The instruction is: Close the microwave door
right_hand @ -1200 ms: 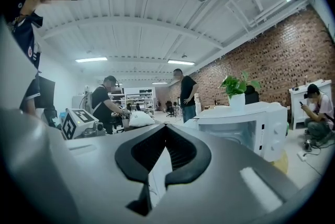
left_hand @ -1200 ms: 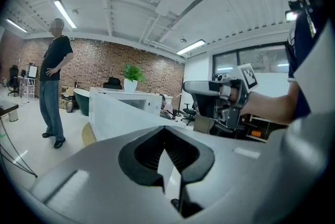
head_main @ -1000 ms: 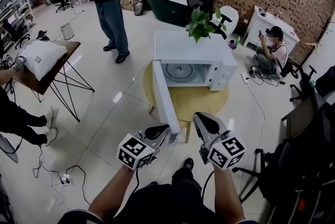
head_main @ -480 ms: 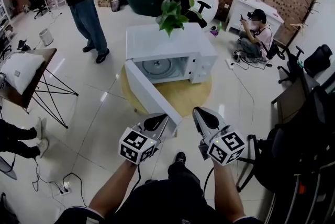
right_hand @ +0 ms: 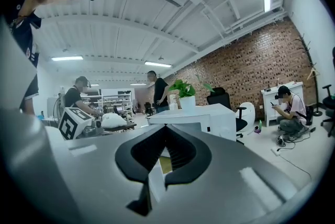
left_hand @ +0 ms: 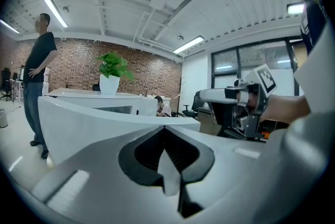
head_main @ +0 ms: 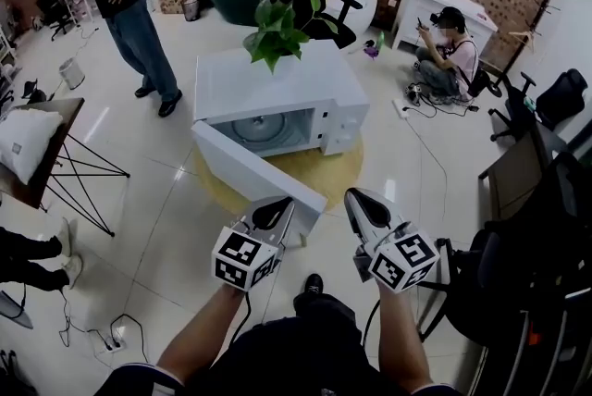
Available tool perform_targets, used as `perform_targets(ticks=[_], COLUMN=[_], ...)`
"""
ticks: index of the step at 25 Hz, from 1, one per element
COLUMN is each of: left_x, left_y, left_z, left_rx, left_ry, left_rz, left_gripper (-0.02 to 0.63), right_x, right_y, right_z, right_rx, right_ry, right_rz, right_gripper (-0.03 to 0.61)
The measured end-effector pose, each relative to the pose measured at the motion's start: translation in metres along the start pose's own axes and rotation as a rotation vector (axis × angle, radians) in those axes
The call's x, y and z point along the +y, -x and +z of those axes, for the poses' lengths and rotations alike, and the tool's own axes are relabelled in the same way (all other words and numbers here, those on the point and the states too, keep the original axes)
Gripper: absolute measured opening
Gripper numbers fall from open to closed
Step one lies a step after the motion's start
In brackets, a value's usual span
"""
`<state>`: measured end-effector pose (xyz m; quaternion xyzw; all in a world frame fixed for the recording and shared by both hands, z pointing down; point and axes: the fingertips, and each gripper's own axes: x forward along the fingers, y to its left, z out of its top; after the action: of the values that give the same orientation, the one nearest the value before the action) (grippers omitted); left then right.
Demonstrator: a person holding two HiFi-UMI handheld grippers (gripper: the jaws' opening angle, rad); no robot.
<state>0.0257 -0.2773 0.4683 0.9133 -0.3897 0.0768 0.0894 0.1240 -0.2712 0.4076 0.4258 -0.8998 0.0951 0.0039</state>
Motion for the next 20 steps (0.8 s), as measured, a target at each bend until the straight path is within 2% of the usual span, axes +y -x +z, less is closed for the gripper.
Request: perform_targets(ticks=[11, 20], left_x=[0.020, 0.045], left_y=[-0.059, -0.105], left_z=[0.008, 0.021], left_rx=[0.018, 0.006], left_ry=[0.017, 0.044], left_rz=[0.060, 0.166], left_gripper=[0.011, 0.011], right_x=[-0.060, -0.108], right_y=[-0.038, -0.053], right_z=[0.007, 0.014], right_rx=[0.018, 0.056], right_ry=[-0.020, -0.015], right_rz=[0.066, 0.106], right_gripper=[0.002, 0.002])
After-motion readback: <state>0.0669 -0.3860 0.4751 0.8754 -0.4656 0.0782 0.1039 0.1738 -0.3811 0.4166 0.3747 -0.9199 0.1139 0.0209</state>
